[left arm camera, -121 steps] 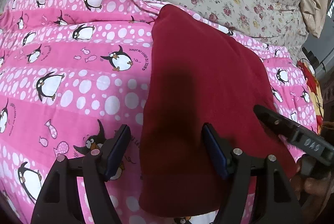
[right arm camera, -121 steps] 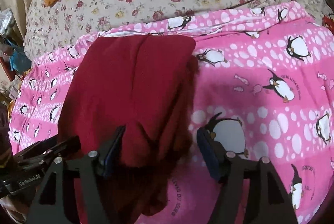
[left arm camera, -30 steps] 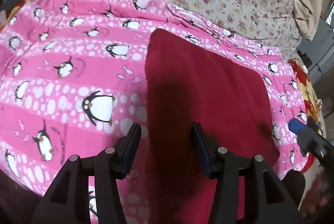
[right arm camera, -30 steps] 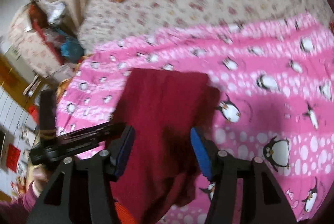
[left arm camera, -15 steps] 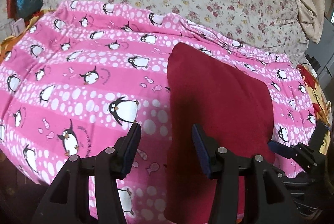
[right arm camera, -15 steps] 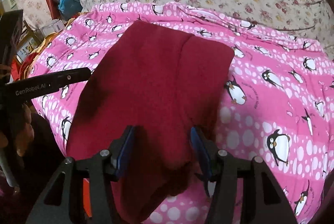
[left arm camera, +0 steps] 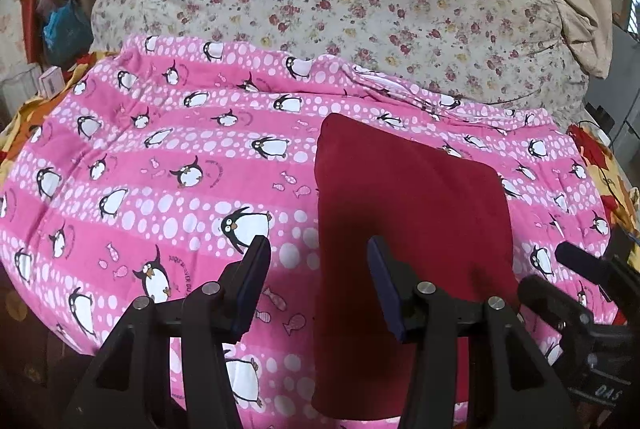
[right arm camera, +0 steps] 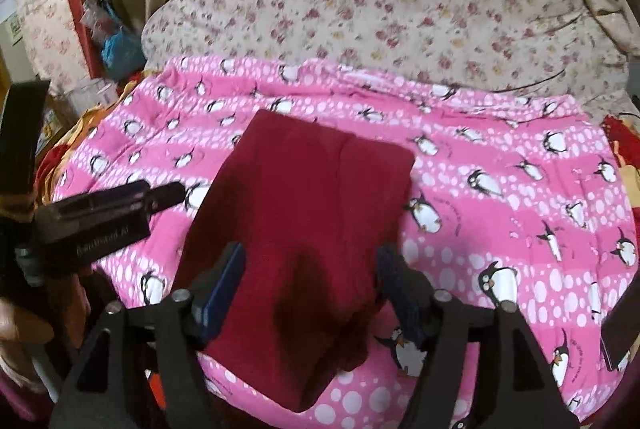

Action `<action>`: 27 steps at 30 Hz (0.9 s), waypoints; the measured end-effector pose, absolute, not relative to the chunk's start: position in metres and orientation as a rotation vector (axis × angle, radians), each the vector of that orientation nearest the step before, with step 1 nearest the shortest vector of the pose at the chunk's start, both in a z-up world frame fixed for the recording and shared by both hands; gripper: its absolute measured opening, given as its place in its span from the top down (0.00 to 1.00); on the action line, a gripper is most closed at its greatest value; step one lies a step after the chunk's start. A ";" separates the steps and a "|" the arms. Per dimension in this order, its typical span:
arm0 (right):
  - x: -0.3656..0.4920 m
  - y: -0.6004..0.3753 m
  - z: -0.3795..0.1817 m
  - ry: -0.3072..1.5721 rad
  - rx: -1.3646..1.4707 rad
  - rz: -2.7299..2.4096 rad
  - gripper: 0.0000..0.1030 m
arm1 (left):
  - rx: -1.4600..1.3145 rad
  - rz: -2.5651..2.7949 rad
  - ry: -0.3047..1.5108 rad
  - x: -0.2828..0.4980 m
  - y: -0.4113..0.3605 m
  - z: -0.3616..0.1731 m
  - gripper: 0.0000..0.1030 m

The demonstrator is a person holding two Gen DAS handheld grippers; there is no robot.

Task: Fold small clothes

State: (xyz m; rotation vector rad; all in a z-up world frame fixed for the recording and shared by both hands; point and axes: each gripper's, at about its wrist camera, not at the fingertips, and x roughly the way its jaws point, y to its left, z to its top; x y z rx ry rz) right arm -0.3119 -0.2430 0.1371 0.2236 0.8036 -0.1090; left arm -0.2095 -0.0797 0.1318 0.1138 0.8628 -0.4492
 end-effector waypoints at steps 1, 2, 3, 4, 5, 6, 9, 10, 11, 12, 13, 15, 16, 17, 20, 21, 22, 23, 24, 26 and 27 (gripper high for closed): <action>-0.311 -0.243 0.137 0.803 0.225 -0.119 0.23 | 0.111 -0.448 0.858 -0.211 -0.079 0.133 0.71; -0.311 -0.243 0.138 0.802 0.232 -0.126 0.23 | 0.112 -0.445 0.853 -0.211 -0.079 0.134 0.71; -0.310 -0.244 0.138 0.802 0.241 -0.126 0.23 | 0.115 -0.442 0.846 -0.212 -0.079 0.135 0.71; -0.309 -0.245 0.138 0.802 0.248 -0.126 0.23 | 0.119 -0.437 0.837 -0.213 -0.079 0.136 0.71; -0.308 -0.246 0.138 0.803 0.256 -0.127 0.22 | 0.124 -0.434 0.828 -0.214 -0.079 0.137 0.71; -0.308 -0.246 0.138 0.802 0.264 -0.129 0.22 | 0.126 -0.433 0.822 -0.215 -0.078 0.138 0.71; -0.307 -0.246 0.136 0.804 0.271 -0.130 0.22 | 0.130 -0.429 0.802 -0.218 -0.079 0.141 0.71; -0.307 -0.246 0.135 0.805 0.272 -0.128 0.22 | 0.131 -0.428 0.797 -0.218 -0.079 0.141 0.71; -0.307 -0.246 0.135 0.806 0.272 -0.127 0.22 | 0.136 -0.426 0.789 -0.219 -0.080 0.142 0.71; -0.306 -0.245 0.135 0.807 0.270 -0.126 0.22 | 0.140 -0.424 0.782 -0.220 -0.080 0.143 0.71; -0.306 -0.244 0.134 0.808 0.269 -0.125 0.22 | 0.144 -0.422 0.778 -0.220 -0.081 0.143 0.71; -0.305 -0.243 0.133 0.809 0.267 -0.124 0.22 | 0.150 -0.418 0.772 -0.221 -0.082 0.143 0.71; -0.305 -0.243 0.133 0.808 0.267 -0.124 0.22 | 0.153 -0.416 0.769 -0.222 -0.082 0.143 0.71; -0.305 -0.243 0.133 0.808 0.267 -0.125 0.22 | 0.154 -0.414 0.767 -0.222 -0.082 0.143 0.71; -0.304 -0.243 0.132 0.811 0.266 -0.125 0.22 | 0.154 -0.405 0.763 -0.222 -0.082 0.142 0.71; -0.304 -0.243 0.132 0.810 0.266 -0.126 0.22 | 0.154 -0.402 0.762 -0.222 -0.082 0.142 0.71; -0.304 -0.243 0.132 0.811 0.265 -0.126 0.22 | 0.155 -0.400 0.762 -0.222 -0.082 0.142 0.71; -0.304 -0.243 0.132 0.811 0.265 -0.127 0.21 | 0.155 -0.399 0.762 -0.221 -0.081 0.141 0.71; -0.304 -0.243 0.131 0.812 0.263 -0.129 0.21 | 0.155 -0.398 0.762 -0.222 -0.081 0.141 0.71; -0.303 -0.244 0.130 0.813 0.264 -0.130 0.21 | 0.154 -0.397 0.763 -0.222 -0.081 0.141 0.71; -0.303 -0.244 0.130 0.813 0.265 -0.131 0.20 | 0.153 -0.397 0.763 -0.222 -0.081 0.141 0.71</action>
